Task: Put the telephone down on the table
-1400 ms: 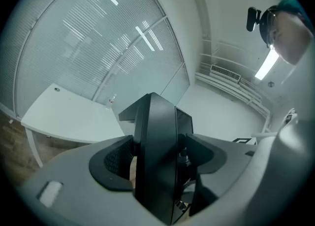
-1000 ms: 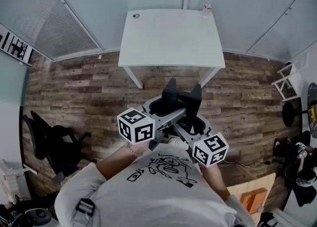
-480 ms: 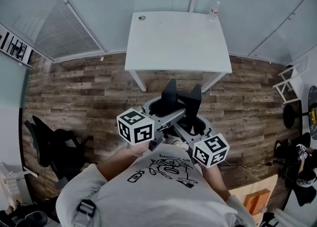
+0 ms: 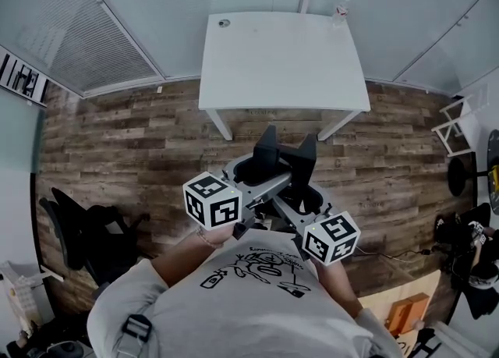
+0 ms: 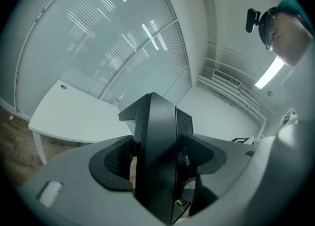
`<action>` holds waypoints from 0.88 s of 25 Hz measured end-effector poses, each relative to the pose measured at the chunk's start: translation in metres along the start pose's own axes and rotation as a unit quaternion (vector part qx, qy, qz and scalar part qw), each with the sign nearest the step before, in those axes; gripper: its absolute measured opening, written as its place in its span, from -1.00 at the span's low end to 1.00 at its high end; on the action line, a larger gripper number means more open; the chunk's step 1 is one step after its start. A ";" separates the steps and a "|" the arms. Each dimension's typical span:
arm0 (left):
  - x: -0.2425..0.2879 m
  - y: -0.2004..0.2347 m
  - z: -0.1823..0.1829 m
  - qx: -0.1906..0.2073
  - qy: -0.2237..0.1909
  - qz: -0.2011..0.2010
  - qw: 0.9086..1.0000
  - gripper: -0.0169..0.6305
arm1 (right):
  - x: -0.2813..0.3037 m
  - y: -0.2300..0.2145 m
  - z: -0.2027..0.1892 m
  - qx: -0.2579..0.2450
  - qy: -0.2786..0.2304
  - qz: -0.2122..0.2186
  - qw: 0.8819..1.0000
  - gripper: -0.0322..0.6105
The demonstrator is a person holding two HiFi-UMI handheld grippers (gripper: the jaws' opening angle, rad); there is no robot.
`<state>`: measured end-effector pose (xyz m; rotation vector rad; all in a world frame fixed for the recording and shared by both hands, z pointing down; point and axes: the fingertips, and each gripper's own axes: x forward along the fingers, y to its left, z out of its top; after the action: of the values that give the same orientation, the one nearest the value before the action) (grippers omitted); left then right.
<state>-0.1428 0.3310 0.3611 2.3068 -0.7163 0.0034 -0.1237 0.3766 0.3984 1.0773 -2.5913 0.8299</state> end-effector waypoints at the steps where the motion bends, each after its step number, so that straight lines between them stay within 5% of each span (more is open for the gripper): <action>1: 0.004 0.001 0.001 0.000 0.001 -0.001 1.000 0.09 | 0.000 -0.004 0.001 0.001 0.000 -0.001 1.000 -0.05; 22: 0.157 0.010 0.056 0.008 0.004 -0.001 1.000 0.09 | -0.014 -0.149 0.074 0.005 -0.011 0.004 1.000 -0.05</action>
<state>-0.0259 0.2120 0.3571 2.3204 -0.7127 0.0176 -0.0075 0.2569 0.3947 1.0866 -2.6135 0.8380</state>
